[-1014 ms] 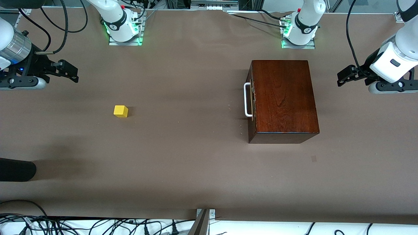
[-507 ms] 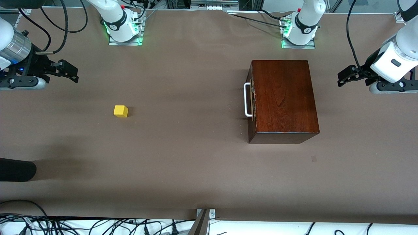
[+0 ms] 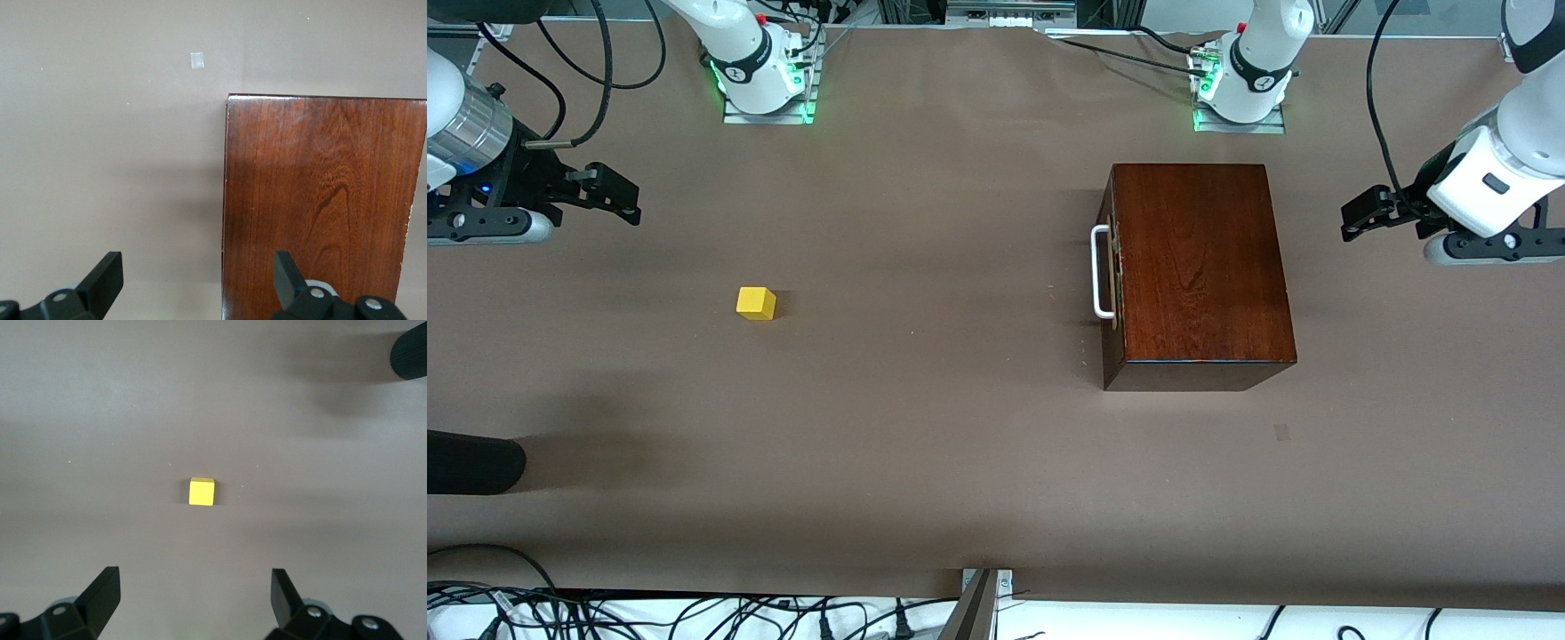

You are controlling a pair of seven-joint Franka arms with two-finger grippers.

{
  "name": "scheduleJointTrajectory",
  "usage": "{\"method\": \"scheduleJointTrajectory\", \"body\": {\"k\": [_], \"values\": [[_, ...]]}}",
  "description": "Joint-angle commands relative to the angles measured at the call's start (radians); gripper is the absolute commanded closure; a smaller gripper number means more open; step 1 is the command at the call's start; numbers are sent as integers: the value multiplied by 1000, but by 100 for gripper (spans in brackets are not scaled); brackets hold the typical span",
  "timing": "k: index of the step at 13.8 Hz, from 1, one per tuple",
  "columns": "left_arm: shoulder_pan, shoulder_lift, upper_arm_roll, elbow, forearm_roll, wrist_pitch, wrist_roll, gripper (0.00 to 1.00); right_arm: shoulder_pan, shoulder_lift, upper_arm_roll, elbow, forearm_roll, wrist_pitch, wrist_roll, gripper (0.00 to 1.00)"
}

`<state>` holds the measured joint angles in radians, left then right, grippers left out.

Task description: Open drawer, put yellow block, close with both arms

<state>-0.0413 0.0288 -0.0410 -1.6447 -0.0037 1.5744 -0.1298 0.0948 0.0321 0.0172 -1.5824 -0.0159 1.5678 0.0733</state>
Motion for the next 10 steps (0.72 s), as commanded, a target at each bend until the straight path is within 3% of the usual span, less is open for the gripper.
{"method": "scheduleJointTrajectory", "body": {"k": [1, 10], "values": [[-6, 25, 3, 49, -16, -33, 24, 0, -7, 9, 4, 24, -6, -9, -7, 0], [-8, 40, 3, 65, -18, -57, 77, 0, -7, 9, 4, 24, -6, -9, -7, 0]]}}
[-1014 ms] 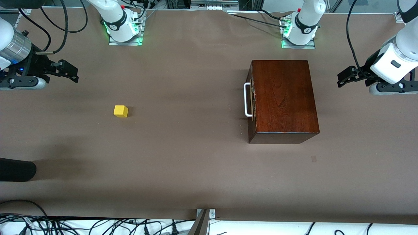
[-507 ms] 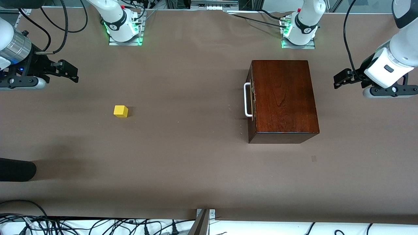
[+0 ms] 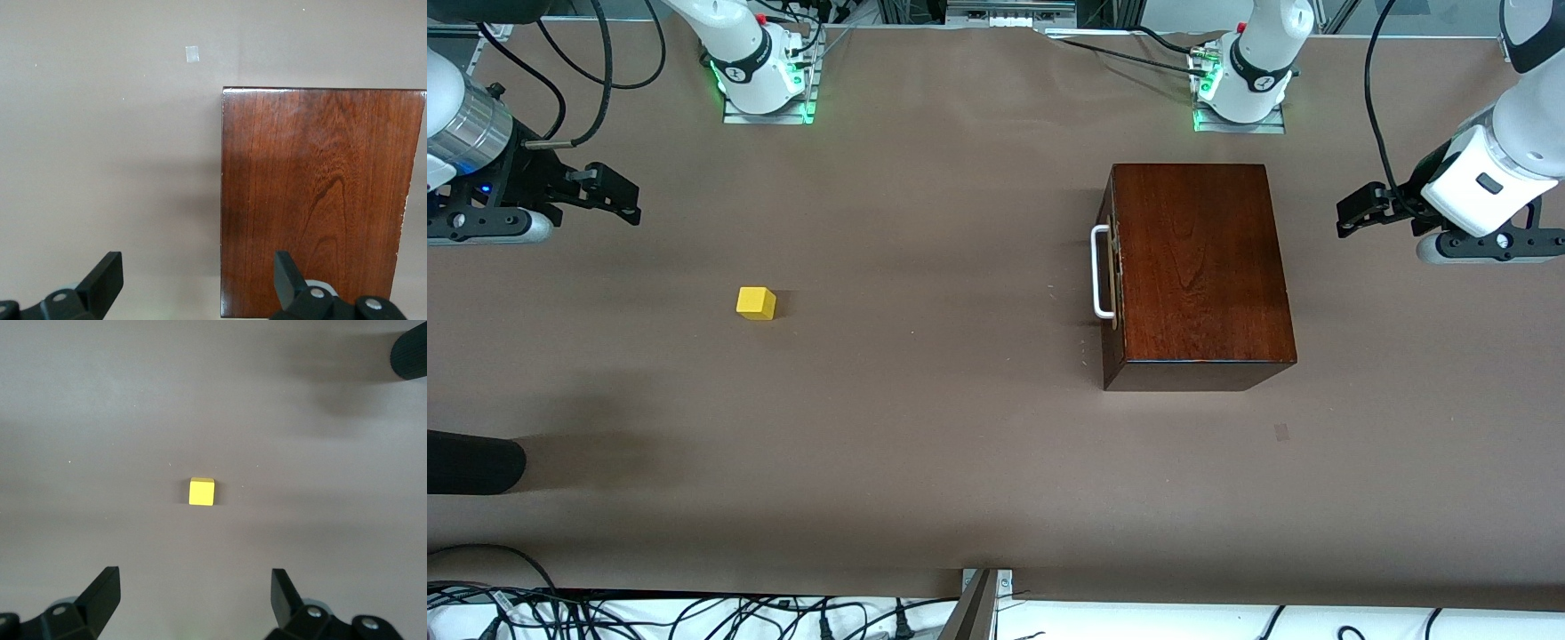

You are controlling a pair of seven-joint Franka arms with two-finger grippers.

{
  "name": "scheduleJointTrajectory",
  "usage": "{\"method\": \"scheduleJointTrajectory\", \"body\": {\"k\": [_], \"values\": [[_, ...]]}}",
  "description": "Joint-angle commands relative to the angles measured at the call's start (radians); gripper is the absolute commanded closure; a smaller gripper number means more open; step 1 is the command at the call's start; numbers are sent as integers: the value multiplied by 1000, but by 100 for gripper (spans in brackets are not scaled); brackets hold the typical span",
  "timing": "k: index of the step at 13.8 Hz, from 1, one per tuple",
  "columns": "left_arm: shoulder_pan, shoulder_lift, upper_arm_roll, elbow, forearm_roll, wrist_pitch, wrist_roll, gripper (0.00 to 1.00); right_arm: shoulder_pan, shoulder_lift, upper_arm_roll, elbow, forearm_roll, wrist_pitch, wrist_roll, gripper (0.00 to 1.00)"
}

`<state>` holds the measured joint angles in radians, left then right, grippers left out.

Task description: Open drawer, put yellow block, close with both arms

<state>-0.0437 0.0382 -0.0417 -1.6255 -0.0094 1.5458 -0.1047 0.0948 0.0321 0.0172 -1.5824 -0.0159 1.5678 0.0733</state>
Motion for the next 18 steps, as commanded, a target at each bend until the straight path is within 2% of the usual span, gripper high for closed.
{"method": "scheduleJointTrajectory", "body": {"k": [1, 3, 5, 7, 10, 13, 15, 18], "values": [[-10, 31, 0, 45, -14, -29, 69, 0, -7, 9, 4, 24, -6, -9, -7, 0], [-15, 40, -23, 41, -26, -30, 76, 0, -7, 9, 4, 24, -6, -8, -7, 0], [-18, 43, -91, 47, -21, -18, 62, 0, -7, 9, 4, 24, -6, -8, -6, 0], [-19, 58, -124, 56, -27, -3, 40, 0, -7, 9, 4, 24, -6, -8, -6, 0], [-39, 100, -214, 64, -21, 69, -111, 0, -7, 9, 4, 24, -6, -8, -6, 0], [-123, 202, -227, 130, -9, 88, -196, 0, -7, 9, 4, 25, -6, -6, -6, 0], [-178, 282, -227, 200, 70, 89, -268, 0, -6, 9, 4, 25, -6, -5, -6, 0], [-257, 342, -225, 208, 111, 91, -384, 0, -7, 9, 4, 25, -4, -5, -6, 0]]}}
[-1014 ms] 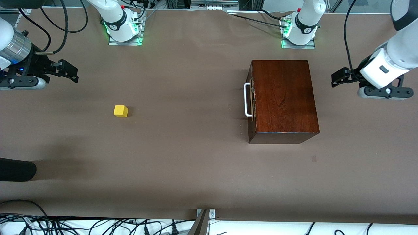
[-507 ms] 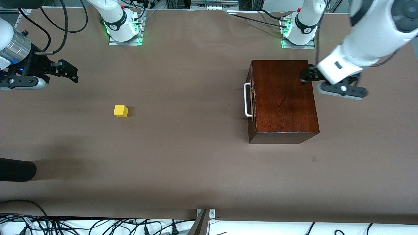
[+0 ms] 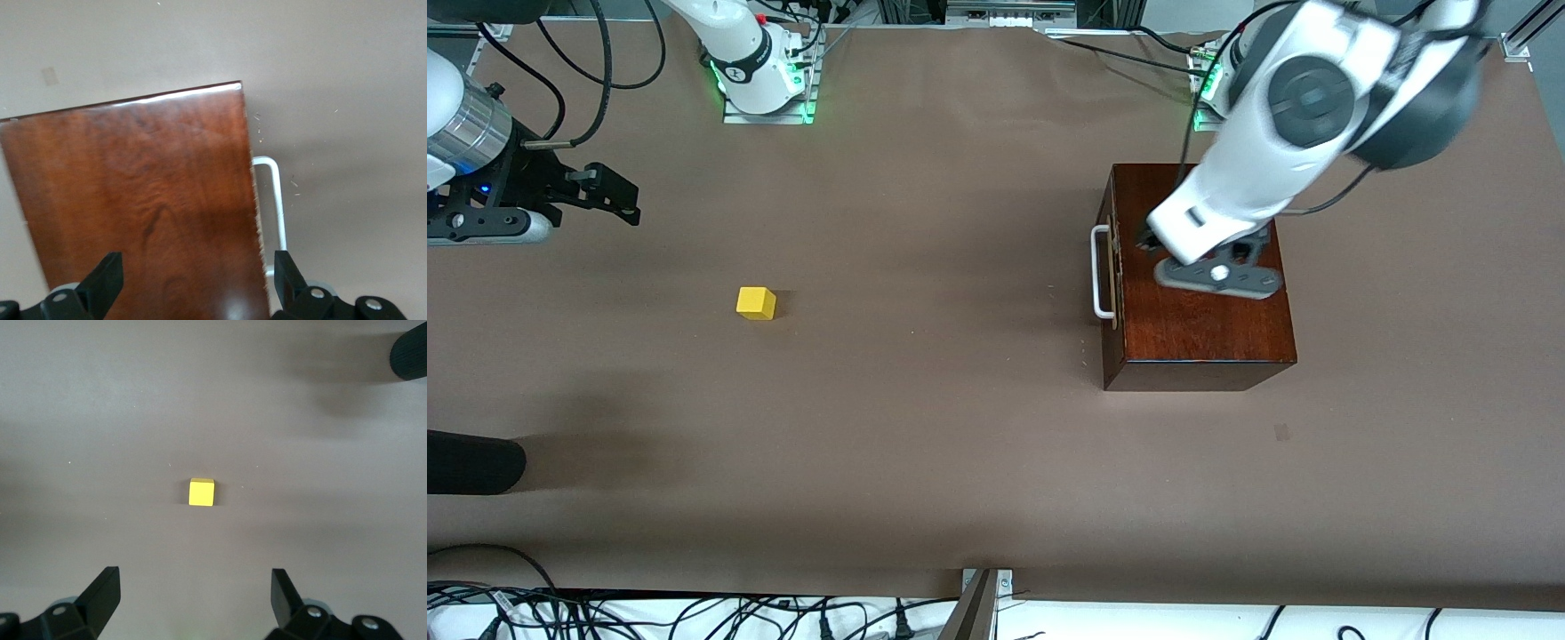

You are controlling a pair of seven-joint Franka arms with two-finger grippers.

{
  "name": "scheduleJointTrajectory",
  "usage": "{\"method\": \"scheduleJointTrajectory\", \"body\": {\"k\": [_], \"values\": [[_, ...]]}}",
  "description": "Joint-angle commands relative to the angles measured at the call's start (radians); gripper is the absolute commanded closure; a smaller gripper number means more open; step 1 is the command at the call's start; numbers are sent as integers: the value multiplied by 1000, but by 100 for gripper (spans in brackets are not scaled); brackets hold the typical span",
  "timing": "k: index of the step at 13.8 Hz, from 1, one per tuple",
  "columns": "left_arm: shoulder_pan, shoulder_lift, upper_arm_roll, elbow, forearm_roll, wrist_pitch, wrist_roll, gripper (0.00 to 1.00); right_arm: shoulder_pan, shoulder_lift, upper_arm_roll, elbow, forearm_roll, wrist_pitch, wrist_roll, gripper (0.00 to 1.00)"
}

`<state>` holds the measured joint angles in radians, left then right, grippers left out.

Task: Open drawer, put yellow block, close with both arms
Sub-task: 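Move the left gripper over the box to the drawer handle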

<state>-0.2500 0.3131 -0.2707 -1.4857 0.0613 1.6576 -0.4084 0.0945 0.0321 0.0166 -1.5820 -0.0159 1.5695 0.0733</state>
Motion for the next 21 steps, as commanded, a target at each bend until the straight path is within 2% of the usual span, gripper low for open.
{"method": "scheduleJointTrajectory", "body": {"k": [1, 5, 9, 11, 14, 21], "values": [[-79, 78, 2, 68, 63, -21, -137, 0, -7, 9, 5, 25, -4, -6, -6, 0], [-218, 124, 4, 65, 202, 14, -295, 0, -7, 9, 5, 25, -4, -8, -6, 0], [-236, 158, -1, 38, 192, 123, -334, 0, -7, 9, 5, 24, -4, -14, -6, 0], [-259, 158, -2, -20, 198, 204, -336, 0, -7, 9, 5, 24, -4, -14, -6, 0], [-268, 153, -1, -105, 206, 252, -336, 0, -7, 9, 5, 24, -4, -16, -6, 0], [-264, 104, 1, -261, 212, 258, -382, 0, -7, 9, 5, 24, -4, -17, -6, 0]]}}
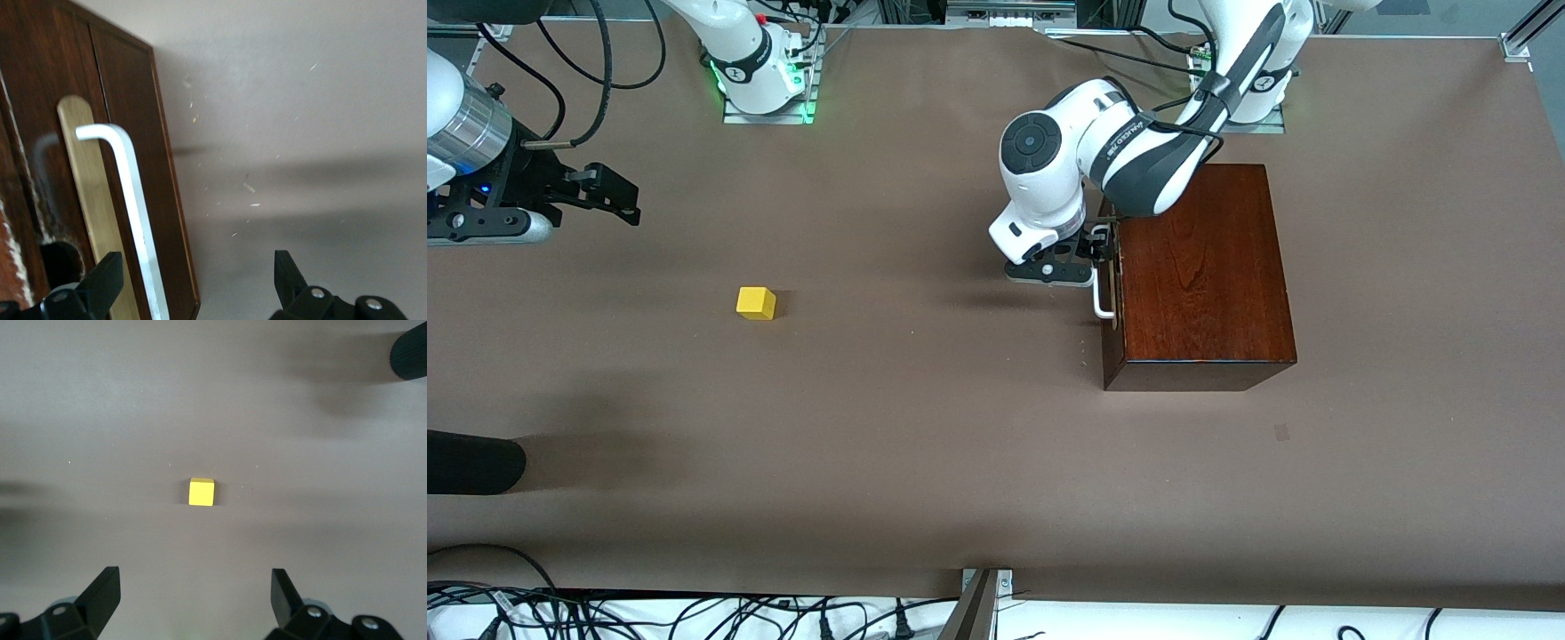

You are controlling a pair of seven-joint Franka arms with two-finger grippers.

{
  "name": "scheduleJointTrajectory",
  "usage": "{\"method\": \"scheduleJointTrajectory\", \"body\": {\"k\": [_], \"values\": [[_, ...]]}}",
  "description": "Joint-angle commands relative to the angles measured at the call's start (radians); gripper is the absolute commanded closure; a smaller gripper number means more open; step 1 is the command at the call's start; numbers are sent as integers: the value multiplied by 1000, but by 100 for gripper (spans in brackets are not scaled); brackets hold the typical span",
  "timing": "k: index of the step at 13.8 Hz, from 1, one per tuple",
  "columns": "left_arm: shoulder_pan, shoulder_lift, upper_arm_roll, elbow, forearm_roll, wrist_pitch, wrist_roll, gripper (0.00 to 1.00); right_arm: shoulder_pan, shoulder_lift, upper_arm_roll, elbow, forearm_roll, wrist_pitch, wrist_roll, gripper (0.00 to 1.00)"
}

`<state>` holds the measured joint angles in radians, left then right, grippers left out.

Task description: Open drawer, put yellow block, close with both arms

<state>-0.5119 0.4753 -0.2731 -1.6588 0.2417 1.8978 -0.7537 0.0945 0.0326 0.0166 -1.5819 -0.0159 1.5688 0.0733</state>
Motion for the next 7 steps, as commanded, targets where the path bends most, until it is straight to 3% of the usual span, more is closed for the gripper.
{"method": "scheduleJointTrajectory", "body": {"k": [1, 3, 7], "values": [[-1, -58, 2, -94, 50, 18, -36, 0, -7, 9, 5, 23, -4, -16, -6, 0], [0, -52, 2, -107, 106, 20, -64, 0, -7, 9, 5, 25, -4, -16, -6, 0], [-10, -32, 0, -127, 111, 55, -110, 0, -6, 9, 5, 26, -3, -9, -6, 0]]}}
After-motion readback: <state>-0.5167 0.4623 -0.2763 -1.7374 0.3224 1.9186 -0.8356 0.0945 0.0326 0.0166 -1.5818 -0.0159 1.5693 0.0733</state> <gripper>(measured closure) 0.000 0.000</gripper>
